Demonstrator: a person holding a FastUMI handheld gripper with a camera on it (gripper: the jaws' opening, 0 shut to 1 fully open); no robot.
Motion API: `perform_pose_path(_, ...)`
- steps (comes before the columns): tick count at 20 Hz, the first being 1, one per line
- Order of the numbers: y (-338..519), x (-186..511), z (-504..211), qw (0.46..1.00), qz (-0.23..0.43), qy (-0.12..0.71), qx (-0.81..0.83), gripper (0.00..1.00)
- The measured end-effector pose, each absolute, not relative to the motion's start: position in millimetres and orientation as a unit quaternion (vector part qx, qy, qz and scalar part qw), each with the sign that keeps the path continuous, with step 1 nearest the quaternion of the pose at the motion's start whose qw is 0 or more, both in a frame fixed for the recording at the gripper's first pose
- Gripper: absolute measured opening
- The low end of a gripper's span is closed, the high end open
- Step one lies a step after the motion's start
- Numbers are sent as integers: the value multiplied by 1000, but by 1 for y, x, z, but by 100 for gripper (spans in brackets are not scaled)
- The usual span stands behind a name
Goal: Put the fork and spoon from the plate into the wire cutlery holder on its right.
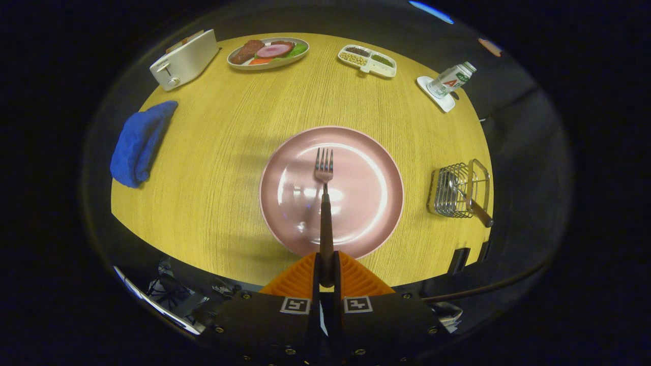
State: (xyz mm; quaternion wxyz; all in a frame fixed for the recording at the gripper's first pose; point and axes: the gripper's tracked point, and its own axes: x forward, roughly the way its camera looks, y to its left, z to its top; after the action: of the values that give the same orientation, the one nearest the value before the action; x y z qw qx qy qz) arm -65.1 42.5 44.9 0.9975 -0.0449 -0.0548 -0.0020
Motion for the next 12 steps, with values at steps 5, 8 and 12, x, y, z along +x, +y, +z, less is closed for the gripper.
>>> perform_pose_path(5, 37, -92, 64, 995, -15, -82, -47, 10)
perform_pose_path(8, 30, -108, 71, 994, -23, -93, -44, 10)
perform_pose_path(12, 20, -125, 79, 993, -33, -108, -36, 10)
